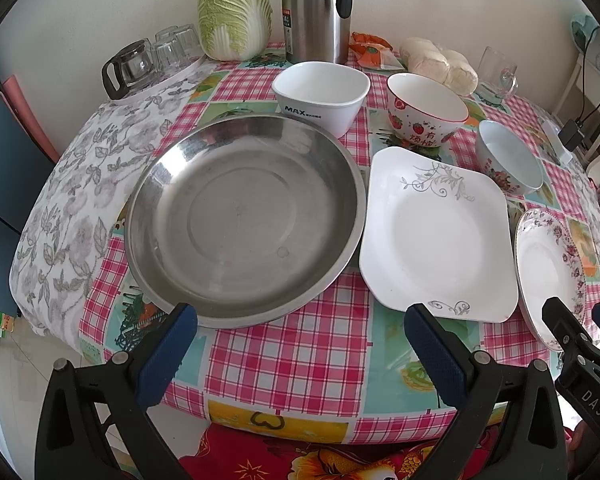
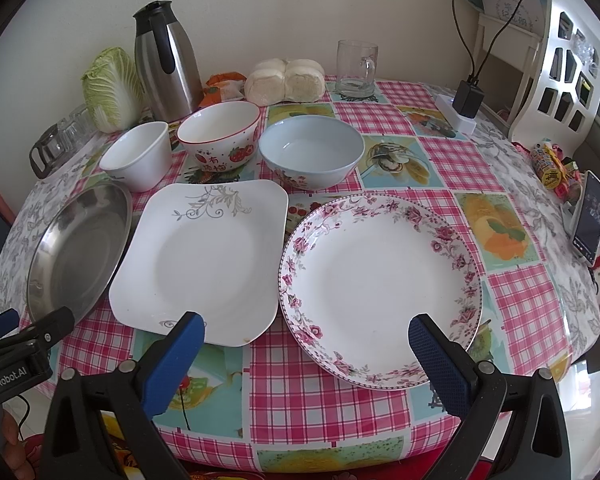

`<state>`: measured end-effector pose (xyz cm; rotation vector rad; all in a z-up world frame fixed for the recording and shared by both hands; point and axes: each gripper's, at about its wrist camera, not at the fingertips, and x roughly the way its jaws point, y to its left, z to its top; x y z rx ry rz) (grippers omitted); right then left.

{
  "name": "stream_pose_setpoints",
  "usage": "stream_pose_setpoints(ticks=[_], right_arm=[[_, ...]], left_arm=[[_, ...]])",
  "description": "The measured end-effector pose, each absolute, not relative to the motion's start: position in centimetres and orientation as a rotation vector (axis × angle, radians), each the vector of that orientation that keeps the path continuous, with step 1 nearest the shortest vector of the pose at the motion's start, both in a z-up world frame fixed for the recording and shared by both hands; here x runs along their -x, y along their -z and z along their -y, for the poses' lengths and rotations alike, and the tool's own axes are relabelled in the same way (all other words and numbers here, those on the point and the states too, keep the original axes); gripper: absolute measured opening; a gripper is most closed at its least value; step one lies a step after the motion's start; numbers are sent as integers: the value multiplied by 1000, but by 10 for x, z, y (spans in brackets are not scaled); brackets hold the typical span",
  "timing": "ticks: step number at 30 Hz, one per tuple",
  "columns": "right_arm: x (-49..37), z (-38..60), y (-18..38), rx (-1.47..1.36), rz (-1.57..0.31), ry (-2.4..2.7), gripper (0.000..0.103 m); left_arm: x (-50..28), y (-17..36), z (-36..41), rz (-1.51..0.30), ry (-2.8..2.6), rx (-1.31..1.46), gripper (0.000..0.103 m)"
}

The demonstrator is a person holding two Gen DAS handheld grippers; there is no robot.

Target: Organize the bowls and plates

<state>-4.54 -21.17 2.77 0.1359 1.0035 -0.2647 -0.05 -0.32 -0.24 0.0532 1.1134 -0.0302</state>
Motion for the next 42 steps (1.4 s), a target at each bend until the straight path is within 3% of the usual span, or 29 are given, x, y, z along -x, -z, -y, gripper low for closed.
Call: stream_pose_setpoints(ticks=[20,42], right_arm=[[45,200,-25,-117,-1013,248,103],[-54,110,-19,-80,-908,-66,103]], left_arm=[[-4,6,-7,-1136,18,-22,103],[-55,26,-126,-1137,-245,338,103]])
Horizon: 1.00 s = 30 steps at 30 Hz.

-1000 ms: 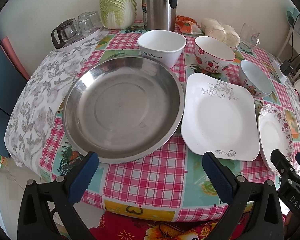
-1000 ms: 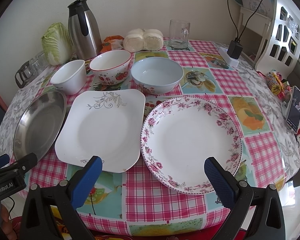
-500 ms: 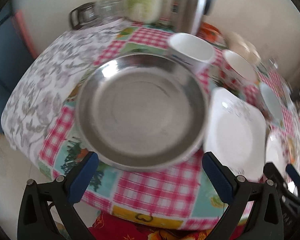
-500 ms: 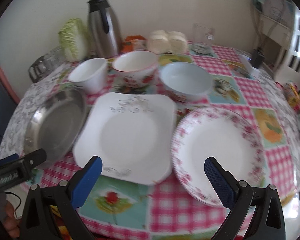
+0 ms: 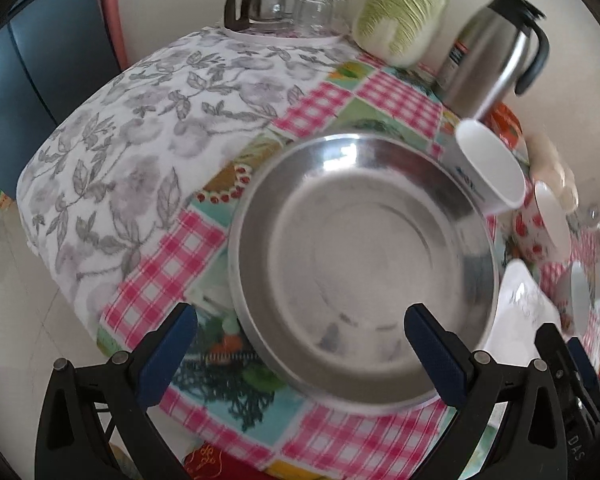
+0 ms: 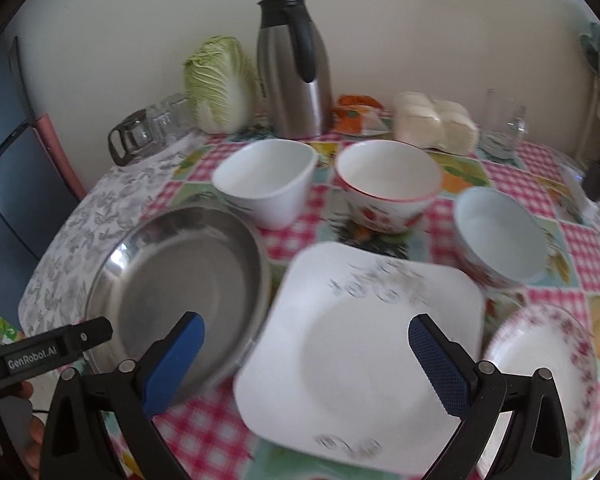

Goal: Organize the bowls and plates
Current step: 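Move the left gripper to the steel plate rim and close on it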

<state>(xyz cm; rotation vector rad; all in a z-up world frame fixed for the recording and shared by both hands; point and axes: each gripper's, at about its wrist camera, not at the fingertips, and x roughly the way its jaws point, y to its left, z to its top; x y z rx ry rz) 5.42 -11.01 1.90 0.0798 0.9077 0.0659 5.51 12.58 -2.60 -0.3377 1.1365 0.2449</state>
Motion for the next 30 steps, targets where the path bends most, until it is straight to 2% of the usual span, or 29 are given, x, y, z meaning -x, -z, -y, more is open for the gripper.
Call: stream_pose_setpoints(ticks=[2,8,14,19,23,27,30], right_arm=[[-65,102,-18,-76,-902,-89,102],[-91,82,-6,-52,-921,-167,89],[-109,68,9,-31,-949,-208,82],[-123,65,23,-37,-990,-220,65],[-129,62,32,-36,-1004,-241,56],[-134,60,37,-39,-1013,-252,51],[-135,61,42,-47,-1026,-249,46]], left_arm=[[-60,25,-131,-1114,-232,364,103],[-77,21,-141,-1012,-241,367,103],[-90,28,-145,-1032,-265,308,103],[-91,40,-155,-1069,-293,335,103],[-91,50,-161,-1097,-282,379,102],[-92,54,-162,-1110,-270,385,92],[-94,60,-164,-1131,-264,401,78]])
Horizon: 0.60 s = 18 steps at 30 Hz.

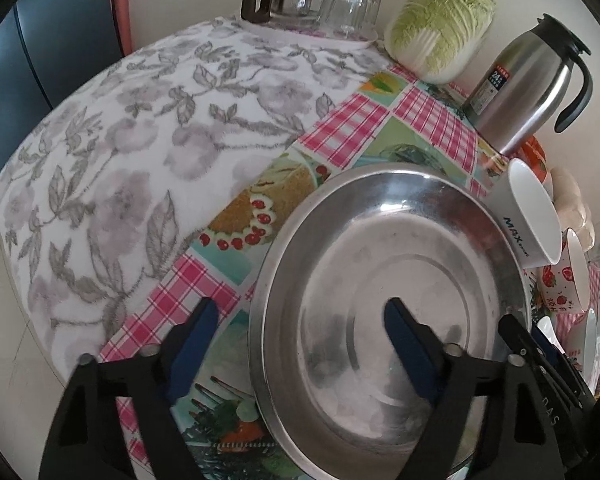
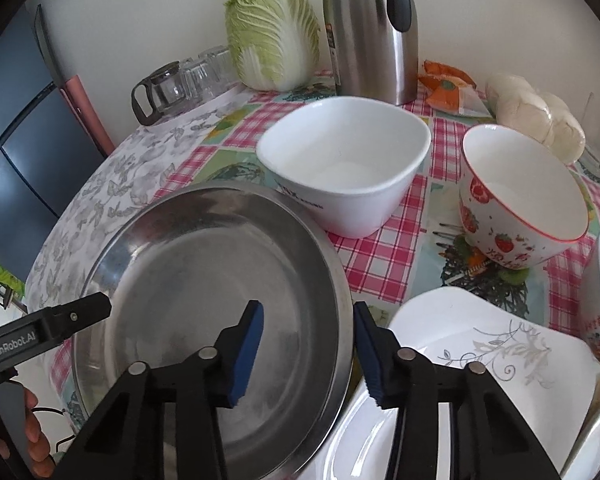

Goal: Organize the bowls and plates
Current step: 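Move the left gripper to the steel plate rim and close on it, then lift the steel plate with the left gripper and hold it up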

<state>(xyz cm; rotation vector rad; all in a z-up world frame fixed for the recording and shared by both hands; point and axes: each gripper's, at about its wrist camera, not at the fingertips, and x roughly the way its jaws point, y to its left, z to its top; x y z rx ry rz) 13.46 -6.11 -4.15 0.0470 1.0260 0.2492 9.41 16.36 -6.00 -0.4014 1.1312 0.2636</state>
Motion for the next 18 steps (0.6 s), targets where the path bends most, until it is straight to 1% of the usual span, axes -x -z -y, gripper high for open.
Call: stream_pose_setpoints(ticks=[2,8,11,13,17,18], right_arm=[[-133,61,42,-45,-1016,-249,44],[-132,65,42,-87,-1023,-267,39],[-130,66,42,-109,-1029,-278,38],[-129,65,43,-126,-1038,-295,34],[-126,58,43,-115,-1044,-311,30],[-125,57,44,-108,-1044,-310,27]], left_arm=[[-95,64,-164,-1142,-253,419,65],[-96,67,-168,-1146,-285,421,47],[-93,68,-176,-1148,-315,445,45],[-90,70,-183,-1148,-340,460,43],[-87,75,-195,-1148,-357,519,41],[-86,75,-197,-1146,-359,527,41]])
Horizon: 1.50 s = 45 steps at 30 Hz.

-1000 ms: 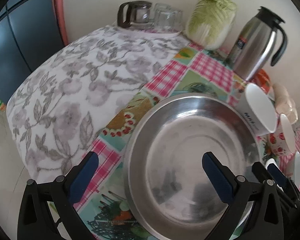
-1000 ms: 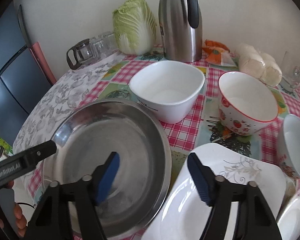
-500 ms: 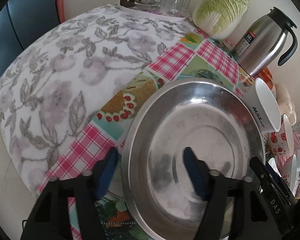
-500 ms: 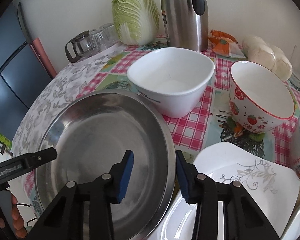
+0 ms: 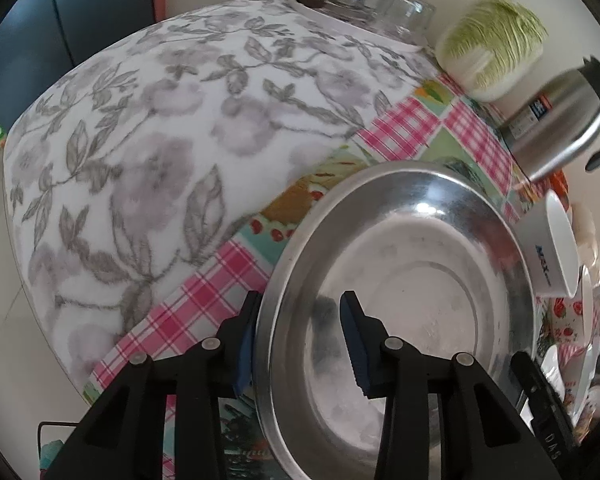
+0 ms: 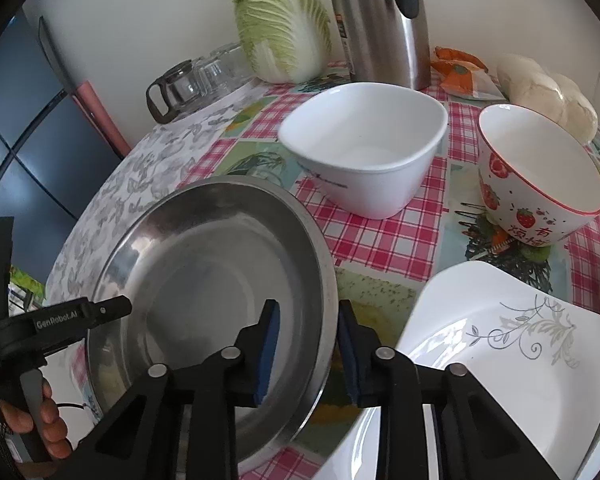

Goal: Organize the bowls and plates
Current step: 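Lift the steel plate with the left gripper and hold it up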

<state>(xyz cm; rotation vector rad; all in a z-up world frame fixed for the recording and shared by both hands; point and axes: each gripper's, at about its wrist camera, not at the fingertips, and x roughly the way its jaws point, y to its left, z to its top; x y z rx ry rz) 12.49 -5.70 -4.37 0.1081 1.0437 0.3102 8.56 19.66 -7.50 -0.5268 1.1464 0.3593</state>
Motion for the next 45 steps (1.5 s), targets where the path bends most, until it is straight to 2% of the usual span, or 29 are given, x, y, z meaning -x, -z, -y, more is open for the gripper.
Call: stream_pose_setpoints(ticks=[3,5,16,30,45], right_arm=[[-125,56,50,-110,-1072,-303,16],[-124,56,56,-109,-1098,-299,14],[-120,43,48,-55,-1085,-292,14],[-98,67,8,-71,-1005,-275,15],[-49,142,-39,-151,-908,-197,15]], left_arm=[[-85,76,-199,-1138,-361,529,41],[-86,77,-197,-1136,-359,506,41],[-90,75,-187,-1161,-355,371,42],[-81,49,-170,-1100,-276,430,41],[-65,3,-90,-1012,-120,345,41]])
